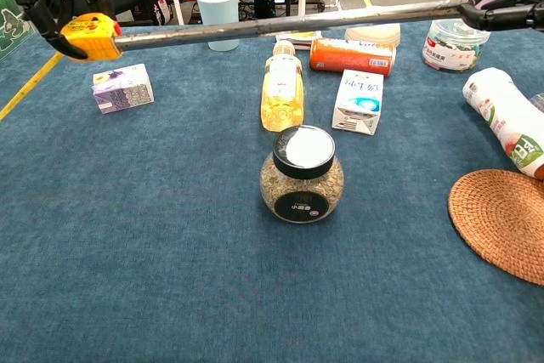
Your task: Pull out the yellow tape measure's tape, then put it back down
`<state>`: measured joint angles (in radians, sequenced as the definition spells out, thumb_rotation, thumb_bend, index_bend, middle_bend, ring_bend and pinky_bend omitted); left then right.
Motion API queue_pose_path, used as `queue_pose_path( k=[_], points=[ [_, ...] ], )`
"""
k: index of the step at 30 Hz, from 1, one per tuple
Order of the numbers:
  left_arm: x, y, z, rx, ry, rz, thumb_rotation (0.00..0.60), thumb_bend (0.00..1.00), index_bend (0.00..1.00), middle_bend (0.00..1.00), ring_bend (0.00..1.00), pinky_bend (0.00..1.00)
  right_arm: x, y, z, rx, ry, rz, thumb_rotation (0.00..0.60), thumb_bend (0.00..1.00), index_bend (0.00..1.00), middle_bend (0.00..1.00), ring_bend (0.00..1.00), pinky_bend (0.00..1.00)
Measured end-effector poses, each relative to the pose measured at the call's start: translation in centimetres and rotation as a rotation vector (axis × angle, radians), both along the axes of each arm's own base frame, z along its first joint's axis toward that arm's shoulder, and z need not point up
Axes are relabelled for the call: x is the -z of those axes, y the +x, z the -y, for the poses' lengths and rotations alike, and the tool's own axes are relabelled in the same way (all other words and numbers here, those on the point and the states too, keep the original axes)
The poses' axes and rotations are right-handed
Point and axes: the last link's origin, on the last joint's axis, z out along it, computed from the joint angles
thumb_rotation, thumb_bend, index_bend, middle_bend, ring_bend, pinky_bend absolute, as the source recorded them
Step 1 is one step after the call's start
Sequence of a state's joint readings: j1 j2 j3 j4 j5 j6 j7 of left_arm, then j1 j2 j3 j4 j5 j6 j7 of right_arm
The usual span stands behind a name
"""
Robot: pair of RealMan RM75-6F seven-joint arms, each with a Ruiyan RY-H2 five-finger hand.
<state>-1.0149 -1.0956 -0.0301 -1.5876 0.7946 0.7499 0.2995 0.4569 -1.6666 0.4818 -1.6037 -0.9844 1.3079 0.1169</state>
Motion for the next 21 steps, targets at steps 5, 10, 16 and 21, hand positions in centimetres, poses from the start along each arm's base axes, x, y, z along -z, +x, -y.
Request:
queue_pose_path(
  k=[5,10,16,21],
  points=[
    [0.5,1.4,0.0,0.022,-0.014,0.021,0.600,0.28,0.62,0.53,0.50,0.67,0.2,0.7,-0.1,-0.019,0.005,0.005,0.583,1.00,0.59,0.26,0.20,0.17],
    [1.3,3.4,0.1,0.064,-0.036,0.032,0.600,0.28,0.62,0.53,0.50,0.67,0.6,1.8,-0.3,-0.047,0.018,0.007,0.582,1.00,0.59,0.26,0.20,0.17],
    [2.4,6.0,0.3,0.103,-0.061,0.059,0.600,0.28,0.62,0.53,0.50,0.67,1.6,3.4,-0.6,-0.092,0.046,0.011,0.582,1.00,0.59,0.26,0.20,0.17],
    [3.4,7.9,0.4,0.124,-0.068,0.079,0.600,0.28,0.62,0.53,0.50,0.67,2.7,5.3,-0.8,-0.136,0.072,0.024,0.585,1.00,0.59,0.26,0.20,0.17]
  ],
)
